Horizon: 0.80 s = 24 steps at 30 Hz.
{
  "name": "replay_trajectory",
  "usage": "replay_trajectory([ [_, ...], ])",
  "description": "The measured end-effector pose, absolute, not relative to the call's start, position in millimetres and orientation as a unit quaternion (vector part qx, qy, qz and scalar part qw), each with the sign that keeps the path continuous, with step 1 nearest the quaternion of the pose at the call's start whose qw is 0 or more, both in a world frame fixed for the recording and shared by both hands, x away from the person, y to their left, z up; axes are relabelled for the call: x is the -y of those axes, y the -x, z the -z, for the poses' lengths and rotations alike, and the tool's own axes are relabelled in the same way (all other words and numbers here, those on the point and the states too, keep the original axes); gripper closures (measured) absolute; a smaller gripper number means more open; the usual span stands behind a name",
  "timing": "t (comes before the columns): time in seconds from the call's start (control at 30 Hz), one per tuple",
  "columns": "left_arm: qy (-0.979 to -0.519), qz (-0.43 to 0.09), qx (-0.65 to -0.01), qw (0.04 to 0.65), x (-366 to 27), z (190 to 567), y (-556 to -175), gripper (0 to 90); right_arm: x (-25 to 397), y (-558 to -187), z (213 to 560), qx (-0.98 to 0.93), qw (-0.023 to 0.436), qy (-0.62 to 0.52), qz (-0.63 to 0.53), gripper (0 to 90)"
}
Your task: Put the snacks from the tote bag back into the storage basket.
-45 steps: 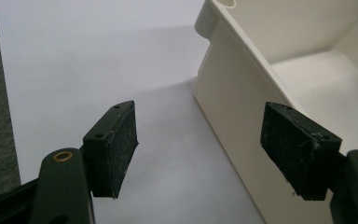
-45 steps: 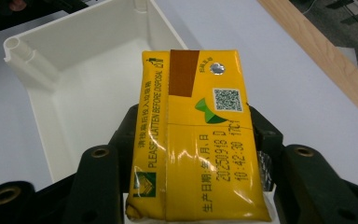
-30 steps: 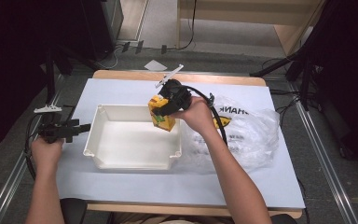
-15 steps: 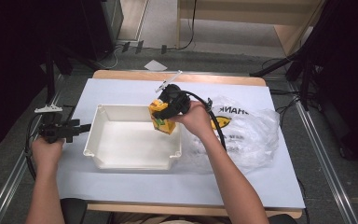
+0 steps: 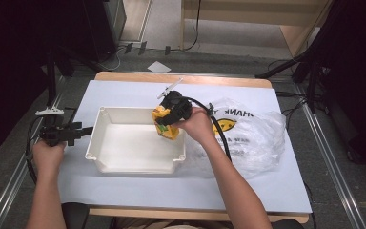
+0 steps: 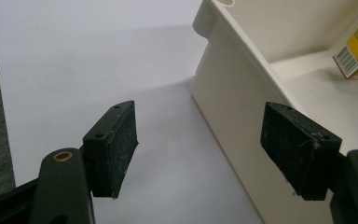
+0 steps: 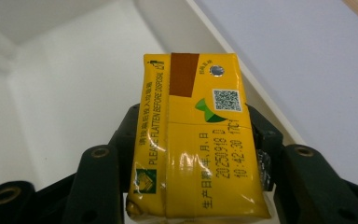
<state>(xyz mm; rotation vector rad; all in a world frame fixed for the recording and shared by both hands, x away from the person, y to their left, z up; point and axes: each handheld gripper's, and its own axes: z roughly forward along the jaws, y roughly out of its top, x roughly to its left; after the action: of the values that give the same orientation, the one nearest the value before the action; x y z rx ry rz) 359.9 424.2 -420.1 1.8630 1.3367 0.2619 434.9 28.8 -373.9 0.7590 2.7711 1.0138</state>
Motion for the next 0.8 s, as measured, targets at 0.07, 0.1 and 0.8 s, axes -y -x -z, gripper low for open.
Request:
replay_trajectory([
  [0.07,-0.738,-0.104,-0.530,0.405,-424,420,-360,28.5,-31,-435,376,-0.910,0.047,-0.247,-0.330,52.2],
  [0.1,-0.738,-0.103,-0.530,0.405,-424,420,-360,28.5,-31,-435,377,-0.910,0.047,-0.248,-0.330,52.2],
  [0.8,-0.741,-0.102,-0.528,0.402,-423,421,-360,28.5,-24,-440,392,-0.906,0.058,-0.258,-0.331,51.7],
])
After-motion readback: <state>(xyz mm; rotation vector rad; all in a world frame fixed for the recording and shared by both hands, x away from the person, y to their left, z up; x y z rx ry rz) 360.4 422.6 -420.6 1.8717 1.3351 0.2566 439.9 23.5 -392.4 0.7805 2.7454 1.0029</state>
